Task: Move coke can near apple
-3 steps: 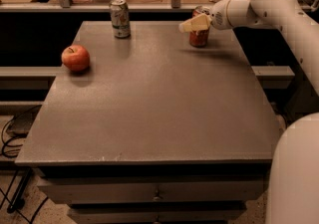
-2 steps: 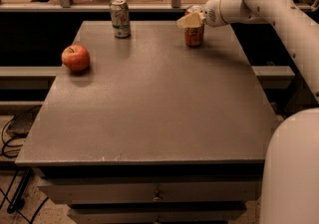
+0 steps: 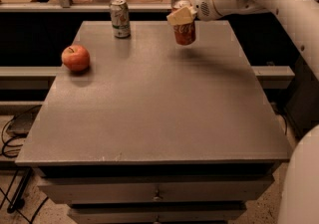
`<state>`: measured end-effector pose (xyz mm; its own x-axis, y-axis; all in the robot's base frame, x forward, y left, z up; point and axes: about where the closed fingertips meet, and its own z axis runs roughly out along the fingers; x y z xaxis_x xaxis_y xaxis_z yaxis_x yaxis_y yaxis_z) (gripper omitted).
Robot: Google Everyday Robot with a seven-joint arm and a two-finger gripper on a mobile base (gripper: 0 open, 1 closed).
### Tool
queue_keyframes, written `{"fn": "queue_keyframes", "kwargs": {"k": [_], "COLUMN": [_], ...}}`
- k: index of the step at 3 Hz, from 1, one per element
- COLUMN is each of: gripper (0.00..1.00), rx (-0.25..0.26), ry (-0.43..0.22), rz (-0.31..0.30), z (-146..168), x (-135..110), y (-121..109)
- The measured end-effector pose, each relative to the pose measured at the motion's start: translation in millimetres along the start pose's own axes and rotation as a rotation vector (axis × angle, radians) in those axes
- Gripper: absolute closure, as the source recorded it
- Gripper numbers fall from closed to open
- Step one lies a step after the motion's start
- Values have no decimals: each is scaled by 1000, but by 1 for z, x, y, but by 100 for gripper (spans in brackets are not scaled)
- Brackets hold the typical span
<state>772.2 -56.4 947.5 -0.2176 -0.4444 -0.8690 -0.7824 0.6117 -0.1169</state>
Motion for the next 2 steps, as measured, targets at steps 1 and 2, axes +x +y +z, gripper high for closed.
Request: {"fn": "queue_keyframes", "kwargs": {"k": [1,2], "gripper": [100,100], "rx": [-65,-80], "ry": [-62,-65], "rz": [-21,-21], "z": [-20,-16], "x": [-24,-26], "y": [44,51]}}
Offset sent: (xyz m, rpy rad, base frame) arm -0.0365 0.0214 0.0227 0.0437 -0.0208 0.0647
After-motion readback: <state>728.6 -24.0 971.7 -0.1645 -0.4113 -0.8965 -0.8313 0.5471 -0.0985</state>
